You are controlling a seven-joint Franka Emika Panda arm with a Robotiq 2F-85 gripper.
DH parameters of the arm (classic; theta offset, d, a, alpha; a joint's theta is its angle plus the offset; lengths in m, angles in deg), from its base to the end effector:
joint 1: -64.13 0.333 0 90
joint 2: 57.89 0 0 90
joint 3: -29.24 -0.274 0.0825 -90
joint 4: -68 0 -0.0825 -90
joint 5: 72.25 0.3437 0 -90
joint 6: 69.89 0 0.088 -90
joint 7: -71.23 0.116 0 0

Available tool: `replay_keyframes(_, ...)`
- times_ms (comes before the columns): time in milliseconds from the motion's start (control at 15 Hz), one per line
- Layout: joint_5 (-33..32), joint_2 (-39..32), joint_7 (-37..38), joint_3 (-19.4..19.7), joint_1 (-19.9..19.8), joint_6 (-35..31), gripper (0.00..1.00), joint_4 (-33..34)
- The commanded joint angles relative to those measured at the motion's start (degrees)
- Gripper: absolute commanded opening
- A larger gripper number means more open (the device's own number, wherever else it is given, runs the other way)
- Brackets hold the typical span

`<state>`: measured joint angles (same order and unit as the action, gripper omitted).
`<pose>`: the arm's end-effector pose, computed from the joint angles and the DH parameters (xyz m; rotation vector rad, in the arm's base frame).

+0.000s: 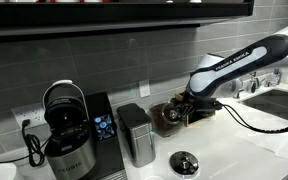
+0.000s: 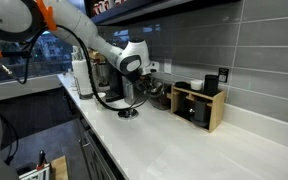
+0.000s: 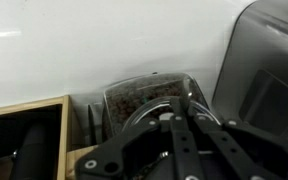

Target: Use the spoon to put some contents of the jar in the cup

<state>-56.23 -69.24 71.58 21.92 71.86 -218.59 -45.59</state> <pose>0.5722 0.1467 0.3858 -2.8212 -0.0561 -0.5429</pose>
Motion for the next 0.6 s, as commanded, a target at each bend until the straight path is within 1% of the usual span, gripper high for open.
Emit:
replay_keyframes(0,-5.08,-4.14,6.52,0.66,1.28,-1.48,0.01,4.42)
replay_keyframes(333,-10.54,-7.55,12.10,1.54,3.08,-5.85,0.01,7.19)
replay_keyframes(533,-14.16,-8.95,15.32,3.13,4.62,-7.02,0.01,7.93)
